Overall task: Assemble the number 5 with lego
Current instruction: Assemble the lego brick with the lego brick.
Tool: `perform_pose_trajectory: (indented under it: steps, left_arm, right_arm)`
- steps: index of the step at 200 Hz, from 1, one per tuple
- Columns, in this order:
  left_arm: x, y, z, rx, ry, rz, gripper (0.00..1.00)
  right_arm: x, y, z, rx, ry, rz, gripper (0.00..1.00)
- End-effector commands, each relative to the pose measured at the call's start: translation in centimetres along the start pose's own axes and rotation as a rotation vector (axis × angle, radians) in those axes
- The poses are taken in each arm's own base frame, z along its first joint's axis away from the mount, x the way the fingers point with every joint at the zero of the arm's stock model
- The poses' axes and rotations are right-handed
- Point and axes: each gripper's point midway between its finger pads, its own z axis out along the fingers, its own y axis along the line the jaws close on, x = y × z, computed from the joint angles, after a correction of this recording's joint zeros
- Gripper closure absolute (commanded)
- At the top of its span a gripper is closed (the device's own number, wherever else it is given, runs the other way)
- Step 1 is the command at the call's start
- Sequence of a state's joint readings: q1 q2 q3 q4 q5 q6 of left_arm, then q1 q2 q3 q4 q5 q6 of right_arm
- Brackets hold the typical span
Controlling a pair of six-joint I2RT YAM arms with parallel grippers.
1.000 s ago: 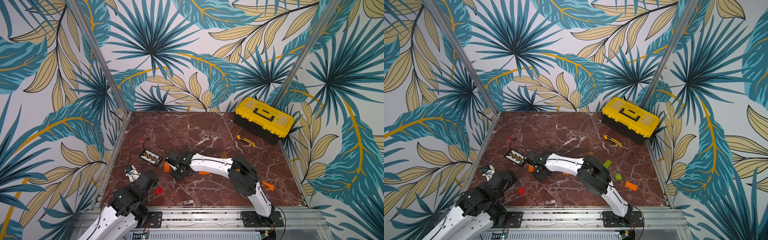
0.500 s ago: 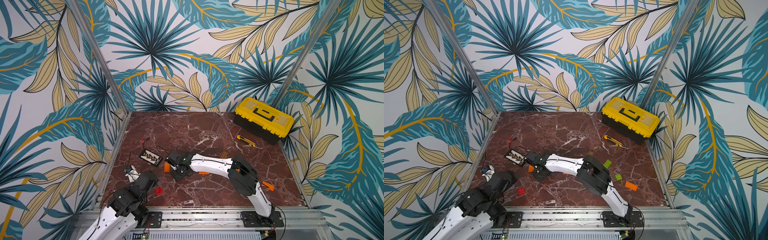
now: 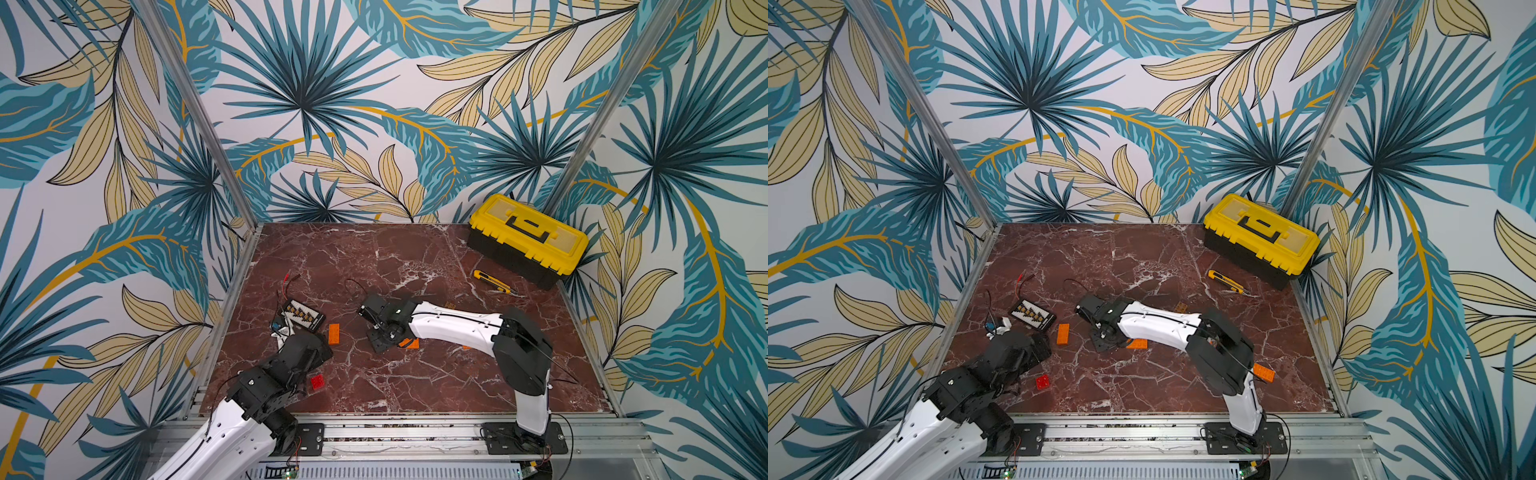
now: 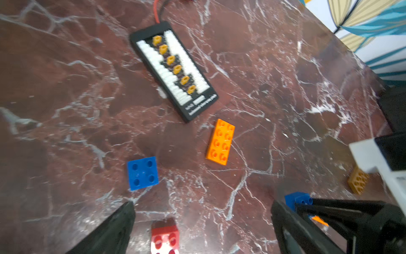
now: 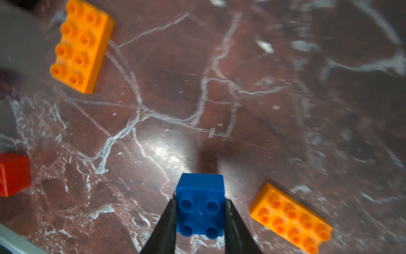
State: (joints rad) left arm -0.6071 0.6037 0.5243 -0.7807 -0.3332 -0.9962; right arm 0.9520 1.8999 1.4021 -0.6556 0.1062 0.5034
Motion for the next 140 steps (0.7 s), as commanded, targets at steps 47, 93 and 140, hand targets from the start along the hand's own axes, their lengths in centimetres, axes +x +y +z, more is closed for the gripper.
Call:
perform_pose_trajectory:
  steps: [47,93,140]
  left_arm:
    - [4.0,-11.5,3.4,0.317,0.289,0.170,0.00]
    - [5.7,-13.6,4.9,0.325,0.340,0.198,0.00]
    - [5.8,-13.3,5.0,0.312,0.341,0.214,0.00]
  right_arm:
    - [2.6,-8.0,-1.8,0.066,-0.047,0.326,0.69]
    - [3.5,-7.9,-0.5,0.061,-0.012,0.377,0.69]
    - [3.3,-7.5,0.7,0.066,0.018,0.383,0.70]
